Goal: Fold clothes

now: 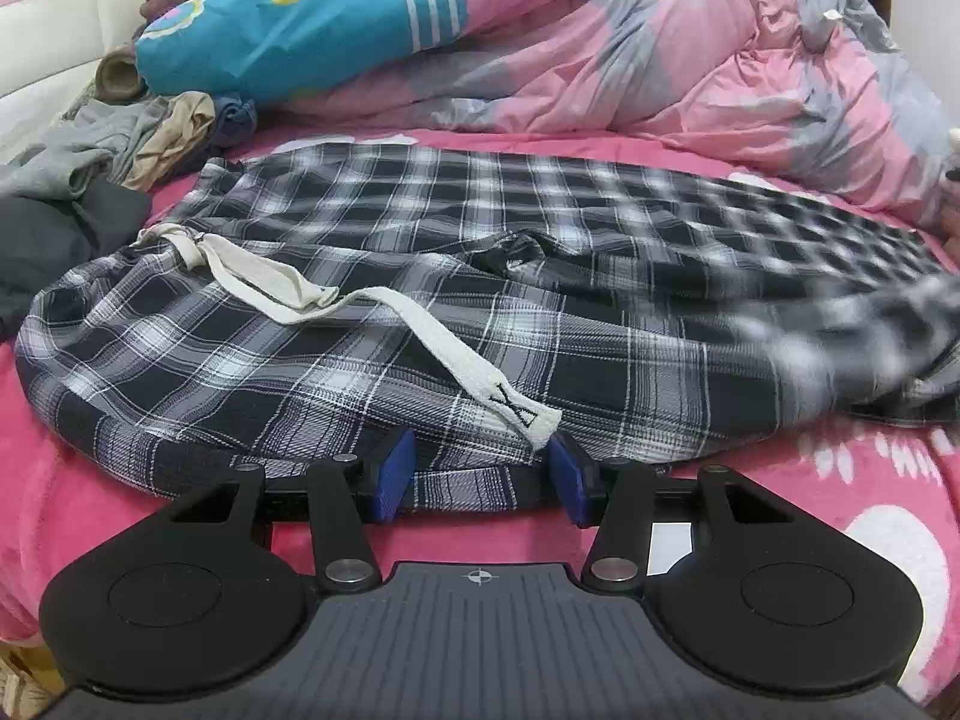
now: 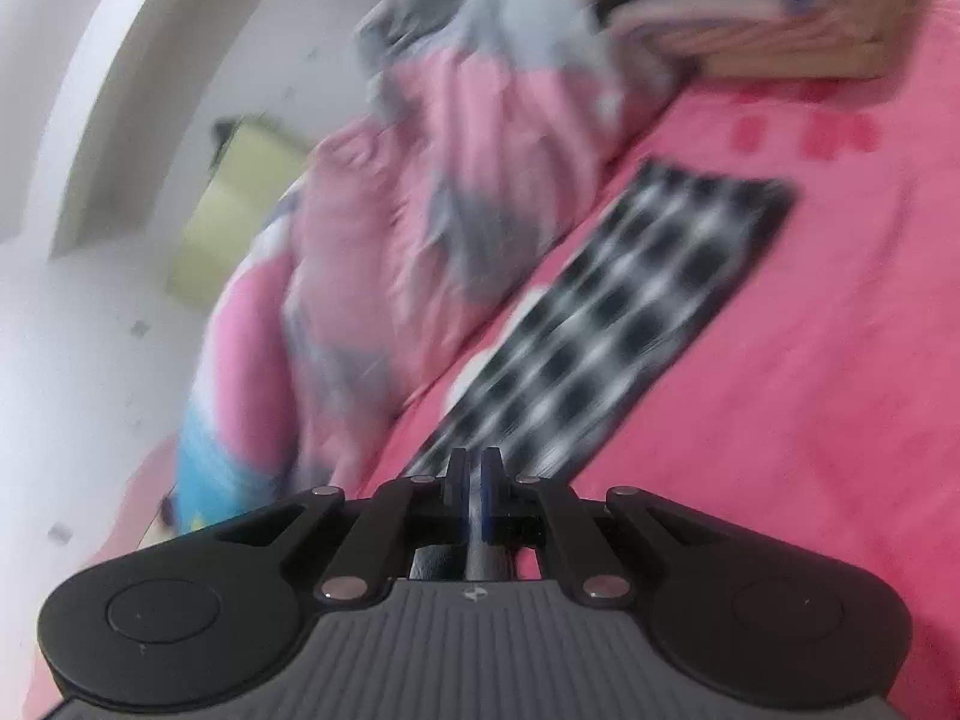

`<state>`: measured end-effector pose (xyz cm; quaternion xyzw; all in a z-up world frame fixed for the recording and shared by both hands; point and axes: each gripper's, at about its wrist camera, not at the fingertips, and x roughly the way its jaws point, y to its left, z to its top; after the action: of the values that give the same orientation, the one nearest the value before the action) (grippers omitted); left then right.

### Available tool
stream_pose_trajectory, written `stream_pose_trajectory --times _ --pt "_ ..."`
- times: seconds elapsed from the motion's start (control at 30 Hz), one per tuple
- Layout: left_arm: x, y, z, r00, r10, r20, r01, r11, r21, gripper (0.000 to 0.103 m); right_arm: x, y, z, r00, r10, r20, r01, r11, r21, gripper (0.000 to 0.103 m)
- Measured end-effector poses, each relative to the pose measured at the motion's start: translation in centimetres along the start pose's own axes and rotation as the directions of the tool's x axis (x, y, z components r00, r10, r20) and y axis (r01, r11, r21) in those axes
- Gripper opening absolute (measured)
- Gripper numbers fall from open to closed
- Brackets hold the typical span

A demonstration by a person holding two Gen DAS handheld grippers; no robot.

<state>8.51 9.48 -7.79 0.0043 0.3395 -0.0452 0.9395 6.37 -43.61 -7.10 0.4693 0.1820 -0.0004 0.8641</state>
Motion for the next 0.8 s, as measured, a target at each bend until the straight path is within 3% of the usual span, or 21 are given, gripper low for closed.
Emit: stream_pose_trajectory --times 0.1,0.2,0.23,0.3,0.4,0.47,0.5,0.57,0.63,0.67,0.77,0.8 --pt "0.1 0.0 0.1 1.0 0.001 -0.005 -0.001 1.0 0.002 0.049 0.0 -2.1 1.0 0.991 -0.116 0.072 0.115 0.993 0.015 0.005" --pt "0.0 0.1 0.1 1.0 -0.001 -0.004 0.001 1.0 0.005 0.05 -1.5 -2.3 1.3 0.989 -0.118 0.088 0.118 0.993 0.0 0.008" --pt "0.0 0.1 0.0 1.0 -0.002 -0.003 0.002 1.0 0.006 0.05 -2.3 -1.5 0.6 0.993 -0.099 0.069 0.103 0.993 -0.062 0.011" --pt "0.0 0.1 -0.1 1.0 -0.003 0.0 0.003 1.0 0.005 0.05 -4.1 0.2 -0.7 0.998 -0.064 0.026 0.067 0.98 -0.186 0.035" --pt "-0.2 0.1 -0.1 1.0 -0.006 0.009 0.006 1.0 0.006 0.05 -6.0 3.6 -5.5 0.991 -0.019 -0.133 -0.044 0.891 -0.452 0.058" --pt "-0.7 0.2 -0.2 1.0 -0.015 0.027 0.015 1.0 0.008 0.05 -6.8 5.4 -9.3 0.971 -0.03 -0.238 -0.12 0.798 -0.591 0.066" --pt "-1.0 0.3 -0.3 0.999 -0.02 0.037 0.02 1.0 0.009 0.05 -6.6 5.8 -10.8 0.969 -0.058 -0.24 -0.112 0.764 -0.636 0.066" --pt "-1.6 0.4 -0.3 0.998 -0.03 0.049 0.03 1.0 0.007 0.05 -6.0 6.7 -13.6 0.964 -0.115 -0.239 -0.096 0.687 -0.72 0.063" --pt "-2.2 0.4 -0.5 0.998 -0.039 0.055 0.039 0.999 0.002 0.05 -4.6 6.7 -15.1 0.959 -0.192 -0.208 -0.039 0.638 -0.769 0.033" --pt "-2.5 0.4 -0.6 0.997 -0.042 0.059 0.042 0.999 0.001 0.05 -4.1 6.5 -15.1 0.957 -0.215 -0.195 -0.015 0.634 -0.774 0.009" --pt "-3.4 0.4 -1.2 0.997 -0.044 0.068 0.044 0.999 0.0 0.05 -4.6 6.2 -13.2 0.965 -0.201 -0.168 0.015 0.684 -0.729 0.004" --pt "-3.6 0.6 -1.4 0.996 -0.047 0.07 0.047 0.999 -0.003 0.05 -5.7 6.6 -12.4 0.974 -0.191 -0.124 0.033 0.658 -0.752 0.004"
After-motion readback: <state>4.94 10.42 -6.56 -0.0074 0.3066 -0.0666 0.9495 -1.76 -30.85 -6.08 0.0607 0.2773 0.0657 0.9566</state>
